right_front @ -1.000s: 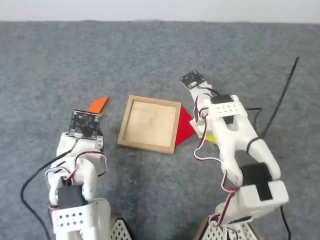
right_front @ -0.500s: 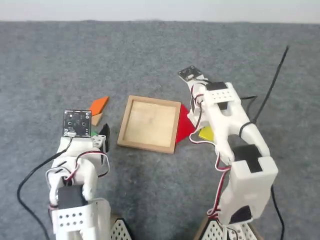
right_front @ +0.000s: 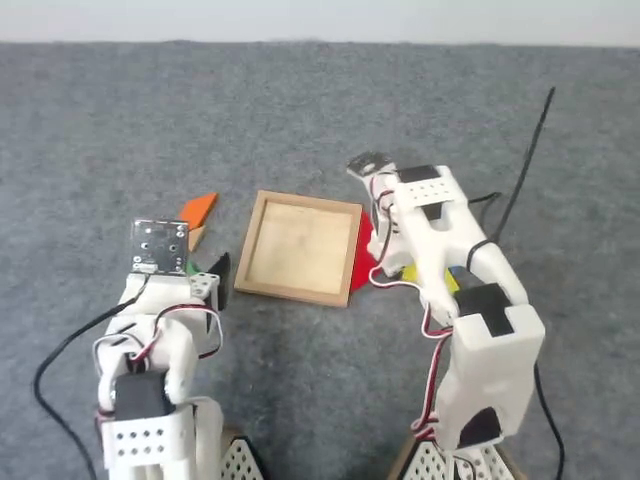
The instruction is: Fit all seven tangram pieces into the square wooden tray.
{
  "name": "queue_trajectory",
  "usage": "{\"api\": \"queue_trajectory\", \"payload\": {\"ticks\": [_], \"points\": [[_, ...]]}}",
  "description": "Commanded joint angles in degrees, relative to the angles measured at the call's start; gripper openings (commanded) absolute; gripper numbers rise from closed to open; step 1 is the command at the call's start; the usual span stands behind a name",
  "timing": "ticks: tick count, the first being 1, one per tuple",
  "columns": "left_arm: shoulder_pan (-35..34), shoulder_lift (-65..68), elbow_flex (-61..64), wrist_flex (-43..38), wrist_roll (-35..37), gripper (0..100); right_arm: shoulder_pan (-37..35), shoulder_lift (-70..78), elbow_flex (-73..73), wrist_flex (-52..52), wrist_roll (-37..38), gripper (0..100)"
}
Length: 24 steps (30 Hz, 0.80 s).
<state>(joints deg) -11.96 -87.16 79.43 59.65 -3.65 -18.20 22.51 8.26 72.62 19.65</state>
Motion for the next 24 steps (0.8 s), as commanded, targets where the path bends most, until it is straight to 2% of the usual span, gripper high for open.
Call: {"api": "queue_trajectory", "payload": {"ticks": [1, 9, 19, 24], "points": [[1.6, 0.0, -4.2, 2.5, 0.3, 25, -1.1, -1.2, 1.3, 0.7, 2.8, 41.7], [1.6, 0.1, -4.1, 3.0, -0.8, 25, 2.1, -1.1, 2.2, 1.9, 6.6, 41.6], [1.6, 0.1, -1.5, 3.1, -2.5, 25, 2.2, -0.9, 2.5, 3.4, 7.4, 41.5], [1.3, 0.0, 0.3, 3.1, -3.8, 25, 1.6, -1.5, 3.8, 4.0, 10.4, 41.5]]}}
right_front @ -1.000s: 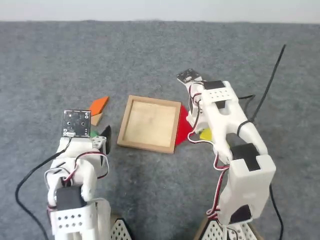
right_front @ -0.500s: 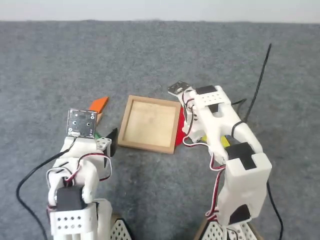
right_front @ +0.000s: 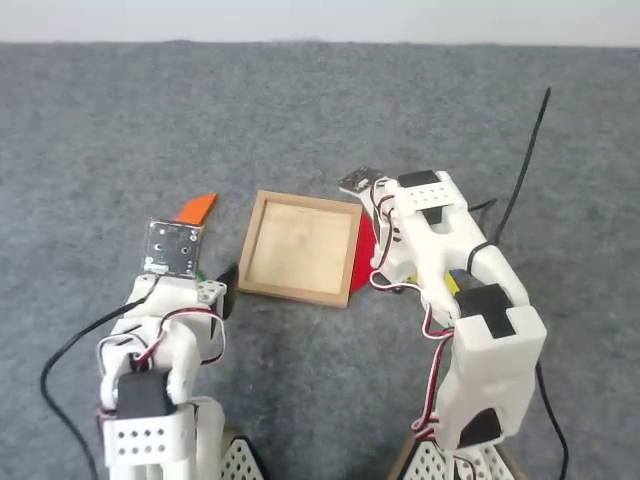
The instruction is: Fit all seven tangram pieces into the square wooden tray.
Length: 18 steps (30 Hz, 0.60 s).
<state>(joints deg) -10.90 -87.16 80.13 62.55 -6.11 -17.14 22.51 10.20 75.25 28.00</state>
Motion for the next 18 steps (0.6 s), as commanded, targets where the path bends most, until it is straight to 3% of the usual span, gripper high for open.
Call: {"api": "queue_trajectory", "payload": {"ticks": [1, 7, 18], "points": [[0.3, 0.0, -0.4, 0.2, -1.3, 25, 0.7, -1.6, 1.8, 1.5, 3.3, 41.5], [0.2, 0.0, 0.1, 0.1, -2.2, 24, 0.7, -4.9, 2.1, 1.9, 5.2, 41.5], [0.2, 0.0, 1.2, 0.0, -4.0, 25, -1.6, -0.5, 0.6, 1.0, 1.6, 41.4]]}}
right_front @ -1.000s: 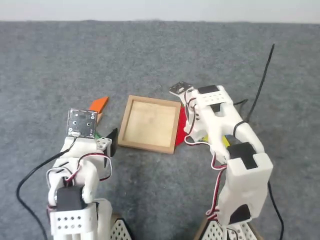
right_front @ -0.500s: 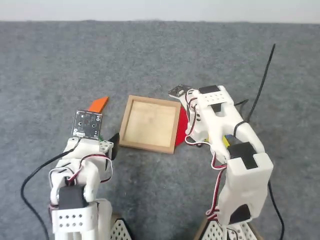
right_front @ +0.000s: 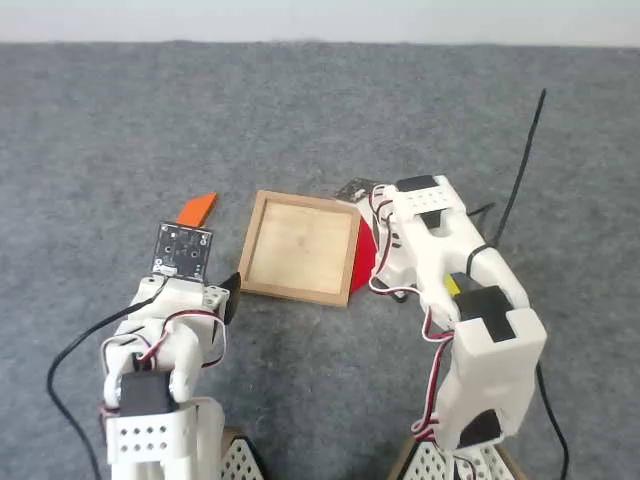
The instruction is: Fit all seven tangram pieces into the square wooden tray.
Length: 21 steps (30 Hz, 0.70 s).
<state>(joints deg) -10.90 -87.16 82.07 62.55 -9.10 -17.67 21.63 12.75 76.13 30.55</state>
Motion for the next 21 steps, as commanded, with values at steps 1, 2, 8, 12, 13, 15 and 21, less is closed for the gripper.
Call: {"api": "queue_trajectory", "payload": {"ticks": [1, 2, 8, 12, 13, 15, 21], "points": [[0.2, 0.0, -0.7, 0.0, -1.1, 25, -1.2, 0.4, -2.3, 0.0, -1.0, 40.6], [0.2, 0.0, -0.7, 0.0, -1.1, 25, -1.2, 0.4, -2.5, -0.2, -1.0, 38.8], [0.2, 0.0, -0.7, 0.1, -1.1, 25, -0.7, 0.5, -2.4, -0.2, -2.1, 26.2], [0.2, 0.0, -0.7, 0.1, -1.1, 25, -0.7, 0.5, -2.3, 0.0, -2.2, 28.8], [0.2, 0.0, -0.7, 0.1, -1.1, 25, -0.7, 0.5, -2.3, 0.0, -2.2, 28.9], [0.2, 0.0, -0.7, 0.1, -1.1, 25, -0.7, 0.5, -2.4, 0.0, -2.2, 29.1], [0.2, 0.0, -0.7, 0.1, -1.1, 25, -2.0, 0.5, -4.3, 1.1, -8.6, 35.2]]}}
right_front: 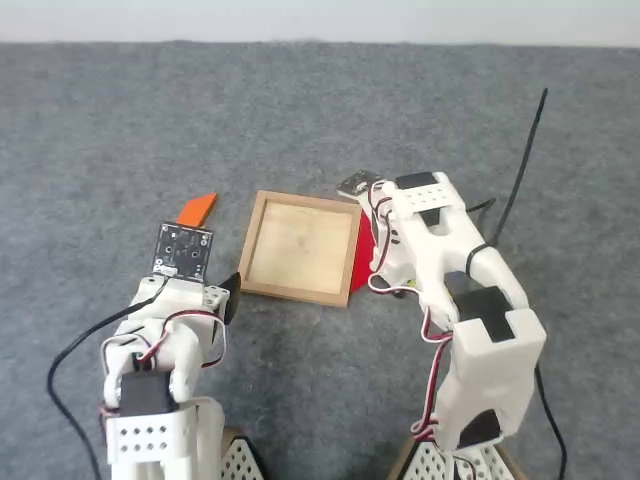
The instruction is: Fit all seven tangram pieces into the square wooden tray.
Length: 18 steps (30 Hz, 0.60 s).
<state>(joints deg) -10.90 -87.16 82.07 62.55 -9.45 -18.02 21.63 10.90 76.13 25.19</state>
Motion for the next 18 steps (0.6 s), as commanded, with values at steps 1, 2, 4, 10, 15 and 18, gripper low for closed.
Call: {"api": "queue_trajectory", "payload": {"ticks": [1, 2, 4, 10, 15, 18], "points": [[0.2, 0.0, -0.7, 0.1, -0.7, 25, -2.1, 0.5, -2.7, 1.3, -4.2, 36.7], [0.2, 0.0, -0.7, 0.1, -0.7, 25, -2.6, 0.5, -2.7, 1.3, -5.4, 37.4], [0.2, 0.0, -0.7, 0.1, -0.7, 25, -3.6, 0.5, -2.9, 0.9, -8.2, 37.3], [0.2, 0.0, -0.7, 0.2, -0.7, 25, -2.2, 1.5, -3.0, 0.2, -14.6, 37.3], [0.2, 0.0, -0.7, 0.2, -0.7, 25, -1.5, 3.6, -6.1, -0.2, -19.6, 37.2], [0.2, 0.0, -0.7, 0.2, -0.8, 25, -1.6, 3.8, -7.6, -0.2, -21.0, 37.2]]}}
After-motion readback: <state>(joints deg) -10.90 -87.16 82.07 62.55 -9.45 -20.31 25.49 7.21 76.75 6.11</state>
